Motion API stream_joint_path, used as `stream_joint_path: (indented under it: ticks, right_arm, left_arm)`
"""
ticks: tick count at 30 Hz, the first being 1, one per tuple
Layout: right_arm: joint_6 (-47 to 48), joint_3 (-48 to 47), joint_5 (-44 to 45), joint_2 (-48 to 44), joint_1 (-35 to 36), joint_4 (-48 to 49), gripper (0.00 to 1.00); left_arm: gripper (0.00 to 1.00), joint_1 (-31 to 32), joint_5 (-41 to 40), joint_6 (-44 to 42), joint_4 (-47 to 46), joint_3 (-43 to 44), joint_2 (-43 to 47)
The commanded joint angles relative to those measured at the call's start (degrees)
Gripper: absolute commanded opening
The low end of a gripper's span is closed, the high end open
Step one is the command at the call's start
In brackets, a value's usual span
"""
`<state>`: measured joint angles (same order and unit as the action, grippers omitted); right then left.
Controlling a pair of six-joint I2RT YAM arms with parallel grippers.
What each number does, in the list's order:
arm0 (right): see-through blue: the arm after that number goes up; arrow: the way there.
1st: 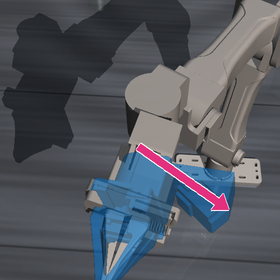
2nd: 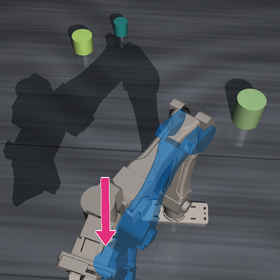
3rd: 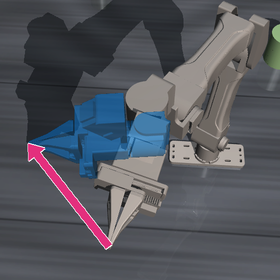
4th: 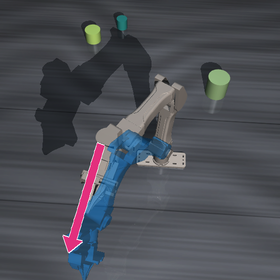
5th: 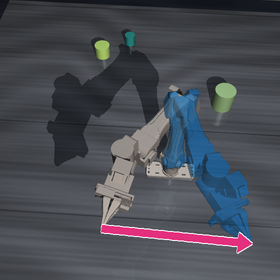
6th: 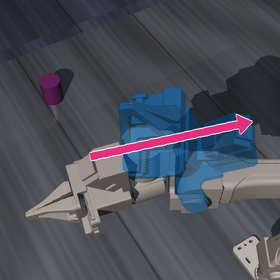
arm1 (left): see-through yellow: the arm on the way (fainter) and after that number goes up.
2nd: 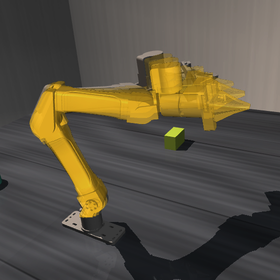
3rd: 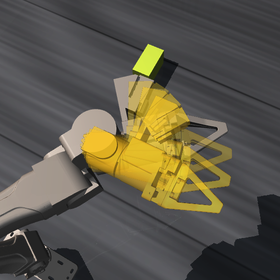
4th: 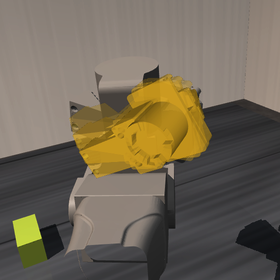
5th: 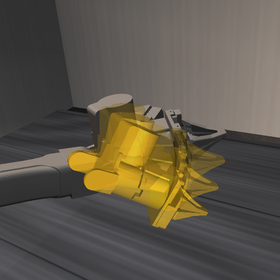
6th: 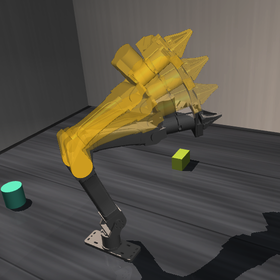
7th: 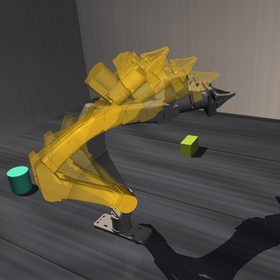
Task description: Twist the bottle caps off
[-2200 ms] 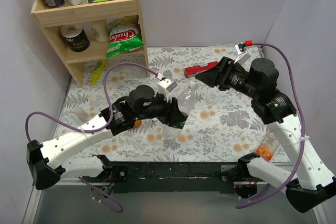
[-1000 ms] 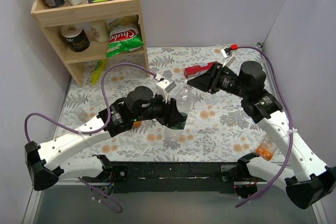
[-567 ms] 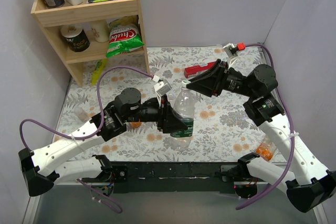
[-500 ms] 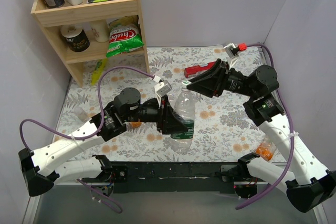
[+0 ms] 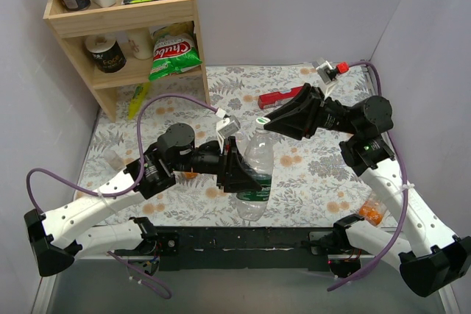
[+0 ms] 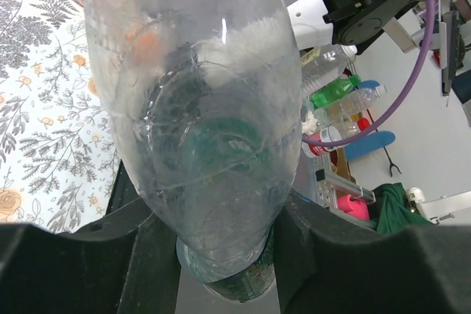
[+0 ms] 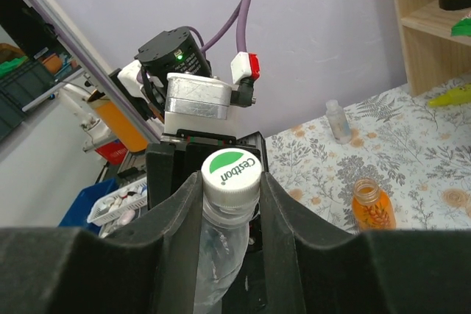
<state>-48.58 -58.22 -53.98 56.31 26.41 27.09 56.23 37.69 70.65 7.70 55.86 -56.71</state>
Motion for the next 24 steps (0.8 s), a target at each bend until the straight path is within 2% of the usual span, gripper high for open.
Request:
stream_joint_path:
  ticks: [1,9,10,13,15,16,17,19,24]
  right_arm:
    - [1.99,-1.11,4.4,-0.94,-1.54,-5.63,0.01]
    - [2.78,-2.51,10.29,-3.84,-6.19,-10.12,0.01]
    - [3.57,-2.69,11.08,-4.02,-6.37,-12.91,0.01]
    - [9.36,-2.17,15.99,-5.77,-6.73,-18.98,0.01]
    - [14.7,-1.38,22.84,-7.44,-6.73,-28.72,0.01]
    - [16.22,0.71,25.39,-8.23,-6.73,-31.37,0.01]
    - [17.36,2.13,31.33,-9.89,-6.73,-35.92,0.01]
    - [20.08,7.47,36.46,-11.66,-6.64,-38.94,0.01]
    - [21.33,20.4,45.0,-15.27,-5.42,-38.35,0.01]
  left_arm:
    - [0.26,0.64,1.24,-3.85,0.64,-0.48,1.16]
    - [0.26,0.64,-0.95,-7.45,7.4,-0.4,2.04]
    - [0.26,0.73,-1.91,-7.55,7.76,-0.14,2.65]
    - [0.27,0.55,-9.46,-8.95,9.95,2.49,3.62]
    - [0.27,0.11,-14.99,-9.83,14.24,4.6,3.19]
    - [0.27,-1.02,-21.28,-10.27,16.01,5.92,2.92]
    - [0.3,-1.9,-24.74,-10.27,17.5,7.85,2.22]
    - [0.3,-5.24,-30.89,-9.49,20.41,9.53,2.04]
    - [0.31,-11.75,-33.91,-6.93,19.37,11.12,2.04]
